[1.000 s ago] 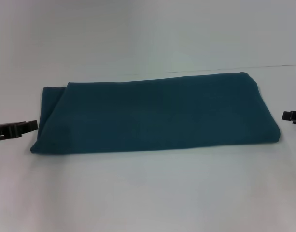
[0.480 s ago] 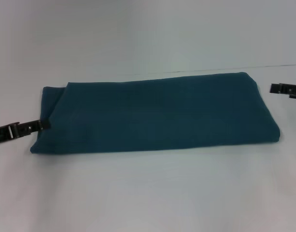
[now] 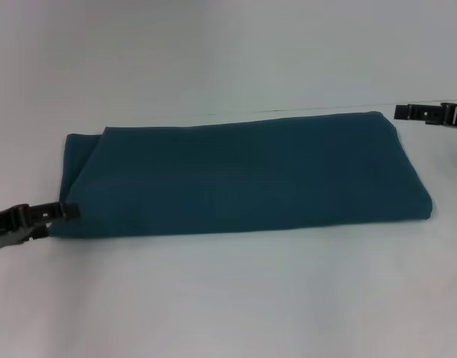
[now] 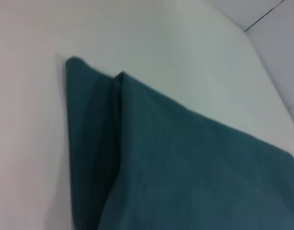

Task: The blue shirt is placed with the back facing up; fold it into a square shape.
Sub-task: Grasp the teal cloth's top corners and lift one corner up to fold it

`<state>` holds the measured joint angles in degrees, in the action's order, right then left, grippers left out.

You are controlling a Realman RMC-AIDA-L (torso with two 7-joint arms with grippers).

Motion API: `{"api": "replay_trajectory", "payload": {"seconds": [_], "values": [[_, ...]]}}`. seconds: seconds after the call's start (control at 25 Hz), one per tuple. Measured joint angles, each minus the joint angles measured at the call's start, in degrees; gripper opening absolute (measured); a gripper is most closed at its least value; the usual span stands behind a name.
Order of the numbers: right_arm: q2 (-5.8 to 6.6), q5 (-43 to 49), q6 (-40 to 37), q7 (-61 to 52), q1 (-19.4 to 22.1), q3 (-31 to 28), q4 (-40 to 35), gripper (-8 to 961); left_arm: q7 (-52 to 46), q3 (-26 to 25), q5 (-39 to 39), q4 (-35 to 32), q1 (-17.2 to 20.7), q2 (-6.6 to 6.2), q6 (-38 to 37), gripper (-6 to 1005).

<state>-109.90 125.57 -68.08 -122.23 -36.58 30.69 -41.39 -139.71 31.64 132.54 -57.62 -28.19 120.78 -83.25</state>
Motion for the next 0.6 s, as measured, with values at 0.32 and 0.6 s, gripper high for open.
{"api": "replay_trajectory", "payload": {"seconds": [0.32,0.6], "values": [[0.19,0.03,0.15,-1.10,-1.70,2.70,-0.10,918,-2.55,0.44,4.16,8.92,-4.28,-1.61,4.62,891],[0.18,0.03,0.22,-1.16,-2.19,2.88,-0.10,918,-5.25,0.70,7.44,11.75,-6.16,-2.34,7.46,891]]}}
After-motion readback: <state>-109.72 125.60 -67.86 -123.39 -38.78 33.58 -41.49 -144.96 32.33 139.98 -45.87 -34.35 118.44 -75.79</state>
